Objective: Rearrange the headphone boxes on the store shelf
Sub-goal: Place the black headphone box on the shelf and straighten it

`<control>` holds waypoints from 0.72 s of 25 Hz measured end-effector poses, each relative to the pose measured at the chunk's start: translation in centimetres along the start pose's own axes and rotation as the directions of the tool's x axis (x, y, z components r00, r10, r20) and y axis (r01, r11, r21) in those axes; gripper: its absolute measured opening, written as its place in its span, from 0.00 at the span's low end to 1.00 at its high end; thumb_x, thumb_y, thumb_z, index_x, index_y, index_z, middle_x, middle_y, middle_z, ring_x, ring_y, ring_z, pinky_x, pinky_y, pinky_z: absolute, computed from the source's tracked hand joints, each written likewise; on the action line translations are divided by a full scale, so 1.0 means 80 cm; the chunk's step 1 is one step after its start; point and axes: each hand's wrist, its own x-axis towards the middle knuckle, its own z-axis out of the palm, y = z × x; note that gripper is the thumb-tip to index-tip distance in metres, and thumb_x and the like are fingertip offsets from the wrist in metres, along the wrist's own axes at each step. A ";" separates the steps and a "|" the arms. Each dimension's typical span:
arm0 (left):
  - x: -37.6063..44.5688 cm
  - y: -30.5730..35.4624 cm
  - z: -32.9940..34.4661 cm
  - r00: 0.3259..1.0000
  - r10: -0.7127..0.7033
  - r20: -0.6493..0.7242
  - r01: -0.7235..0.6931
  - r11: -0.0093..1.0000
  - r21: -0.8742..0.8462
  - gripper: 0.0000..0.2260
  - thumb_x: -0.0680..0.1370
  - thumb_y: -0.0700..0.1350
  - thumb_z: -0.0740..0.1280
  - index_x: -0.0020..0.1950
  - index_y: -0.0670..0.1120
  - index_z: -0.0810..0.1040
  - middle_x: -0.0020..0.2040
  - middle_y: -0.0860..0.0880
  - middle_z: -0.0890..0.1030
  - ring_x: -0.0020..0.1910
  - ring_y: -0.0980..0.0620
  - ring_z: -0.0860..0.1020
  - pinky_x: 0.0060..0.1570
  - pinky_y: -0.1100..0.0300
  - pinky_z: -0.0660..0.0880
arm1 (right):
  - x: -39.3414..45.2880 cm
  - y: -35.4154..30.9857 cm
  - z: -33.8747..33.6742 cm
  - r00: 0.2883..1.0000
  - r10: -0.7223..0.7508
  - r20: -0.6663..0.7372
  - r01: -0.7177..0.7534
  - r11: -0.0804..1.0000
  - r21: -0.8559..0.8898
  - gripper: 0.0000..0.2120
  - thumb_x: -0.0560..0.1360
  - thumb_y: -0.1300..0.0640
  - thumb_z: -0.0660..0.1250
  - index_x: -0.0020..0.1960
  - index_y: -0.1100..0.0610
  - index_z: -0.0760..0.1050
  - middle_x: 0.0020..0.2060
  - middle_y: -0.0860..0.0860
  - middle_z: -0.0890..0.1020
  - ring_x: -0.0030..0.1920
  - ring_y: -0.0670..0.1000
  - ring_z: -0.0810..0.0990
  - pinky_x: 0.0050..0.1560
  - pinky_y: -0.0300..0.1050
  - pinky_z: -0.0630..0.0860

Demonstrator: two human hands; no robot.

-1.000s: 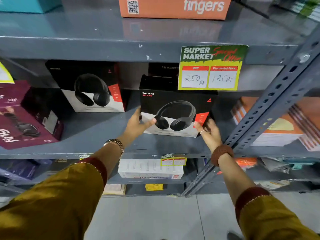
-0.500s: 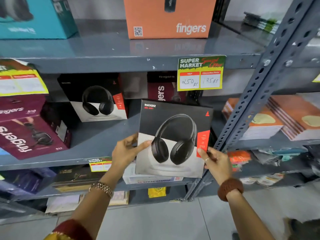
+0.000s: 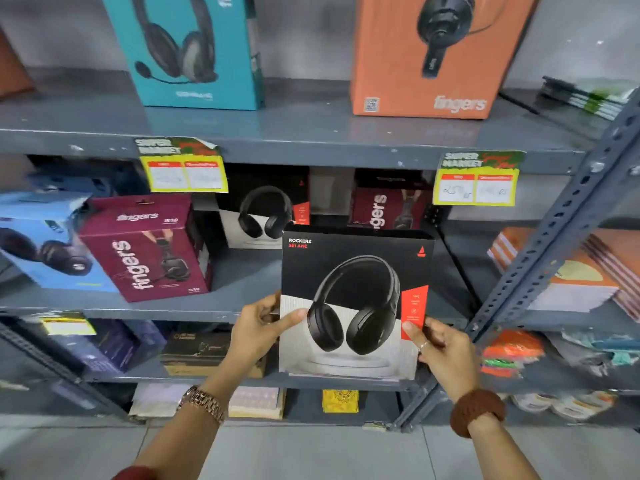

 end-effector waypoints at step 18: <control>0.158 -0.044 -0.125 0.978 0.018 -0.206 -0.043 0.992 -0.119 0.27 0.77 0.45 0.67 0.75 0.52 0.63 0.69 0.47 0.77 0.67 0.46 0.75 0.69 0.42 0.69 | 0.183 -0.076 0.224 0.947 -0.138 0.291 0.097 0.984 0.151 0.04 0.76 0.59 0.64 0.45 0.52 0.77 0.43 0.56 0.83 0.45 0.51 0.79 0.58 0.55 0.75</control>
